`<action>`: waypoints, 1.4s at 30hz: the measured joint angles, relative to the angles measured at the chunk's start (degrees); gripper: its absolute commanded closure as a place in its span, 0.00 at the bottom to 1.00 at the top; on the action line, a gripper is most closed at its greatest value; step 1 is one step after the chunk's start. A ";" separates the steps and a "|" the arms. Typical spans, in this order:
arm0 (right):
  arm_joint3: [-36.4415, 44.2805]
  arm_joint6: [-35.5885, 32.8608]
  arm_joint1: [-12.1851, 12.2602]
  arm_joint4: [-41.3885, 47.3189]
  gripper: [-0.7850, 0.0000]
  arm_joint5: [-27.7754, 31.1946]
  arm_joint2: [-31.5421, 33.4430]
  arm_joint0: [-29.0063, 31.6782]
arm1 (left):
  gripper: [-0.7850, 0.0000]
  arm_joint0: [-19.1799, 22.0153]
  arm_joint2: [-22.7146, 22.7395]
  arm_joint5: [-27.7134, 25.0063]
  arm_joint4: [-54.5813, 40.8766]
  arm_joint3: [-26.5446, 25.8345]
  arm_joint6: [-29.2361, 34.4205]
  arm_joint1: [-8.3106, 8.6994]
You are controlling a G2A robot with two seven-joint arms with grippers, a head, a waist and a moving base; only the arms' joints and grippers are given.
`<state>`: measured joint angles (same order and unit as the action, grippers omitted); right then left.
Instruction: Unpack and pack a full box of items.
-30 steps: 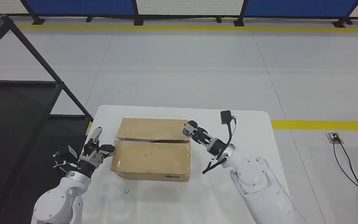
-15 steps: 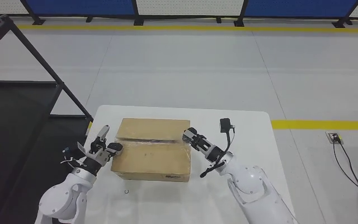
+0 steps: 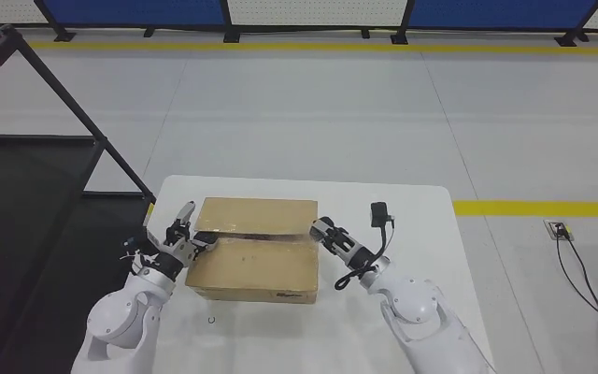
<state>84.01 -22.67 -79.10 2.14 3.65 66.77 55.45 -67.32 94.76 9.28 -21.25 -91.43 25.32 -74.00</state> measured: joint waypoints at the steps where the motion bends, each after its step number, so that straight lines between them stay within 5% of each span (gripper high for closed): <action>1: -0.22 0.06 -0.01 0.20 1.00 -0.03 0.07 0.05 | 0.00 -0.11 0.11 -0.07 -0.22 -0.11 0.23 0.06; 13: -1.06 -2.70 -0.09 3.43 0.98 4.22 0.43 -0.42 | 0.00 -2.32 2.39 -0.46 -4.01 -4.06 2.38 0.73; 15: -1.42 -2.80 -0.10 3.71 0.63 4.11 0.46 -0.61 | 0.00 -2.24 2.35 -0.28 -4.35 -4.31 2.00 0.77; 17: -1.85 -2.81 -0.13 3.91 0.51 3.89 0.49 -0.80 | 0.00 -2.11 2.20 -0.14 -4.67 -4.42 1.62 0.82; 19: -2.15 -2.59 -0.13 3.90 0.17 3.30 0.57 -0.86 | 0.00 -2.10 2.09 -0.11 -5.03 -4.58 1.37 0.87; 22: -2.41 -2.58 -0.11 3.85 0.01 2.53 0.64 -0.84 | 0.00 -2.27 2.02 -0.12 -5.48 -4.90 1.19 0.96; 42: 1.20 6.87 0.31 -4.57 0.00 1.44 2.85 1.57 | 0.00 -2.54 2.77 -0.32 -7.93 -5.75 0.44 1.68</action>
<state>85.21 -15.80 -78.80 -2.43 5.09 69.62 57.02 -69.86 97.53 8.96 -29.18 -97.18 25.76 -72.32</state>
